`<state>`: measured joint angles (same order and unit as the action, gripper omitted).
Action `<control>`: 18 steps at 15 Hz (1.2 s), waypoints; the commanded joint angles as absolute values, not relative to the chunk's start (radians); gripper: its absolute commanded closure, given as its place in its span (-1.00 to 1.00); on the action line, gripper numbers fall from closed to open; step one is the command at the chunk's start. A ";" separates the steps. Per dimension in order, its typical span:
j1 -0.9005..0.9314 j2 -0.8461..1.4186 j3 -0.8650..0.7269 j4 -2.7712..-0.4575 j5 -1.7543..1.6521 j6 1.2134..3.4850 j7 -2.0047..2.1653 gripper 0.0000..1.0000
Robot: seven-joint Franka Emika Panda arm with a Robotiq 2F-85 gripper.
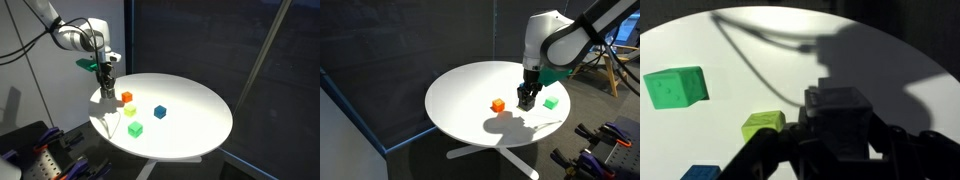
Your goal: Pick up the gray block and put it on the lime green block
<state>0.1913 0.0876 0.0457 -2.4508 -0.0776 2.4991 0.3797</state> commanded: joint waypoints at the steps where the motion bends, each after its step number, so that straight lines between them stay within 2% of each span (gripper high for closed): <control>1: 0.145 0.028 0.043 -2.452 -0.072 2.447 0.417 0.39; 18: 0.017 0.098 -0.012 -2.398 -0.043 2.448 0.387 0.39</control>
<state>0.0263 0.0604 -0.0072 -2.4398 -0.0671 2.4581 0.4072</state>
